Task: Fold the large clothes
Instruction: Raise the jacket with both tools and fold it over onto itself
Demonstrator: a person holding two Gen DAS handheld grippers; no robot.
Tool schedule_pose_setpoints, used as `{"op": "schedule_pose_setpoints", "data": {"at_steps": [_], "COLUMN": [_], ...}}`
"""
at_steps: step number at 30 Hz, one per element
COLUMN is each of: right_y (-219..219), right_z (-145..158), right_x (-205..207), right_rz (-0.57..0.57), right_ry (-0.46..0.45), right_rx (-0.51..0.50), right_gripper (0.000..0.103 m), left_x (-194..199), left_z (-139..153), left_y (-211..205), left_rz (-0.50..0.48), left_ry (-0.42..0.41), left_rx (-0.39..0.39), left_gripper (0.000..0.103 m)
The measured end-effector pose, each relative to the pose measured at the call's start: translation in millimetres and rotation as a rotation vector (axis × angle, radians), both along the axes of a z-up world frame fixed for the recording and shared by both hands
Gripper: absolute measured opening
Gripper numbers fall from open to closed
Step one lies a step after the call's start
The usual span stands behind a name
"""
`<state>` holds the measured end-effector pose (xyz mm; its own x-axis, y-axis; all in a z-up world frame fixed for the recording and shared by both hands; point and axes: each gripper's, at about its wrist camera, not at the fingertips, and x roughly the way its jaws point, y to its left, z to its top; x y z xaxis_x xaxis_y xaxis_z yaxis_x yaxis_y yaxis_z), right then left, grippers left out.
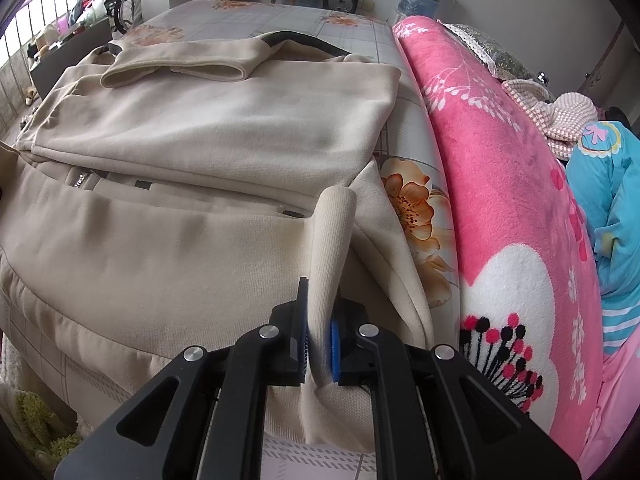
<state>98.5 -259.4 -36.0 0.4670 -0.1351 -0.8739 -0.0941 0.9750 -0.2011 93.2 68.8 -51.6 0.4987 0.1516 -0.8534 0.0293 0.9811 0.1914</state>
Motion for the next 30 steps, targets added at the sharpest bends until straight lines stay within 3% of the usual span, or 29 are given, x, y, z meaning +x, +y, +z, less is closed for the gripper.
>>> {"op": "schedule_pose_setpoints", "data": {"at_steps": [3,5,8,16,21,25,30], "right_y": [-1,0,2,4,-1,-5,-11], "right_z": [4,12,31,84,111,119,101], "right_x": [-4,-11,-29,-91,-89,-87,-111], "right_rz": [-0.006,-0.011,-0.018,-0.075,-0.096,-0.106,-0.134], "right_ry": [-0.025,-0.056,-0.119,-0.312,-0.391,-0.404,-0.356], "right_rx": [0.013,0.016,0.021,0.054,0.103,0.111,0.150], "right_gripper": [0.007,0.006,0.006,0.006,0.006,0.006,0.006], "left_x": [-2,-8,-27,-98,-100,-90,-101], "left_z": [0,4,18,77,112,128,127], "left_y": [1,3,9,28,36,37,39], "left_rz": [-0.003,-0.012,-0.024,-0.073,-0.092,-0.121,-0.188], "left_ry": [-0.018,-0.039,-0.093,-0.279,-0.342,-0.360,-0.352], "left_rx": [-0.003,-0.017,-0.069,-0.216,-0.279,-0.307,-0.338], "left_gripper": [0.016,0.009,0.007,0.006,0.005,0.005,0.005]}}
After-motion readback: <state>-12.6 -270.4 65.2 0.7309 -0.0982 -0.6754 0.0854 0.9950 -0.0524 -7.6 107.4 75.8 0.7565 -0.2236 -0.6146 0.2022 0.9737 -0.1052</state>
